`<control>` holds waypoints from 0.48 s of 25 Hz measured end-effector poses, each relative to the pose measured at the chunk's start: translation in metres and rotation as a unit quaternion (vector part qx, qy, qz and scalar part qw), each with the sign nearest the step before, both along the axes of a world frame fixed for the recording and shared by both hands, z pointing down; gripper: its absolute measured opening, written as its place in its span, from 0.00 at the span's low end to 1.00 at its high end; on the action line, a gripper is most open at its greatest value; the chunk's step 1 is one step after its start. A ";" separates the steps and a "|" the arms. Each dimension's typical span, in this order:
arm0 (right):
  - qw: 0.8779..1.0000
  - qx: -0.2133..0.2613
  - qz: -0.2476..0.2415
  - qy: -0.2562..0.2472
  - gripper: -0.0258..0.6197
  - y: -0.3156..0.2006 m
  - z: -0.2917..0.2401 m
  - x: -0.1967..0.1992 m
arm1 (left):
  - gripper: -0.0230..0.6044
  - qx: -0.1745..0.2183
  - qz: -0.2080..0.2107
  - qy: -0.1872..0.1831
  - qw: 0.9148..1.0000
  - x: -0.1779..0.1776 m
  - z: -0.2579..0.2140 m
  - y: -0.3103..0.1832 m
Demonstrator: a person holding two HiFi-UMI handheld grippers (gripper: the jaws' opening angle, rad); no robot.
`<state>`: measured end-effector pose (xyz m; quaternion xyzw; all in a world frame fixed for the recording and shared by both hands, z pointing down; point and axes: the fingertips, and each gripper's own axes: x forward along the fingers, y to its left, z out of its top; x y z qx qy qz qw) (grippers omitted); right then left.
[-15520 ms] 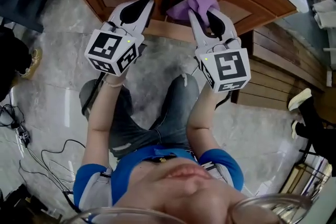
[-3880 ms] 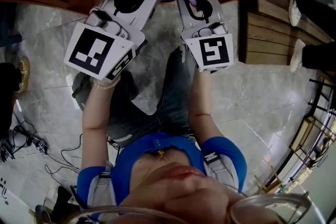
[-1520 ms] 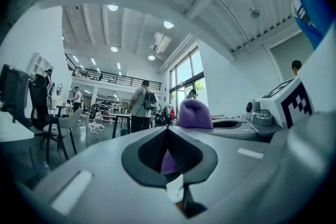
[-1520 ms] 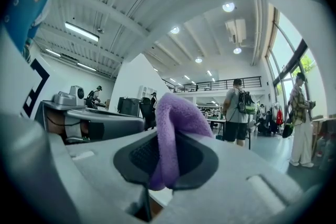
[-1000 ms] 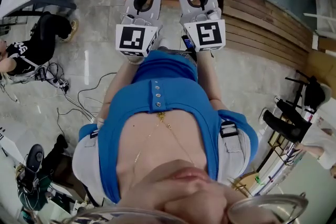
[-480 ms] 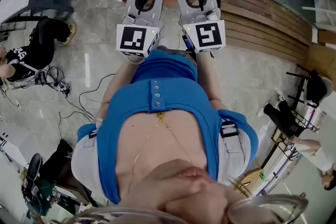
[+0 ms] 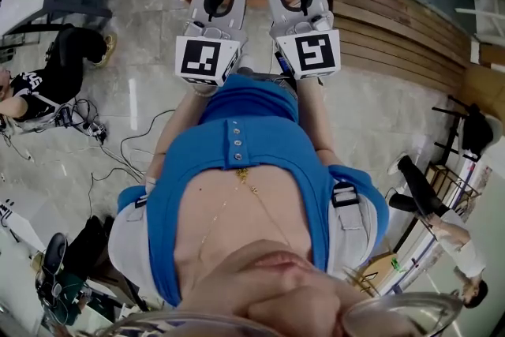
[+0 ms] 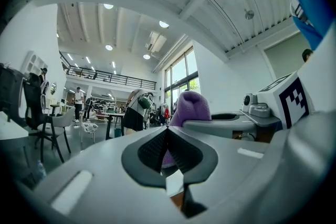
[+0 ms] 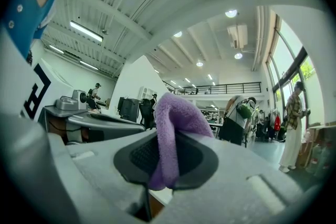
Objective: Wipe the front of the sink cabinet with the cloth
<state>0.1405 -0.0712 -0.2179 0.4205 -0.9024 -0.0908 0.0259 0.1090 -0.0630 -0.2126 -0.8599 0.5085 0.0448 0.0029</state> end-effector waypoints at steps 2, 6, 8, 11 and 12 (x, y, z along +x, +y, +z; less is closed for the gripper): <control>1.000 -0.002 0.001 0.004 0.12 0.002 -0.001 0.000 | 0.03 0.000 -0.001 0.000 1.000 -0.001 0.000 0.001; 1.000 0.004 -0.006 0.003 0.12 0.006 0.002 -0.004 | 0.03 0.000 -0.002 -0.004 1.000 0.000 0.003 0.004; 1.000 -0.001 -0.008 0.006 0.12 0.008 0.002 -0.008 | 0.03 0.000 -0.001 -0.006 1.000 0.000 0.004 0.006; 1.000 -0.004 -0.009 0.009 0.12 0.008 0.001 -0.011 | 0.03 -0.001 0.000 -0.006 1.000 -0.002 0.003 0.006; 1.000 -0.002 -0.010 0.008 0.12 0.007 0.001 -0.012 | 0.03 0.000 -0.001 -0.005 1.000 -0.003 0.002 0.005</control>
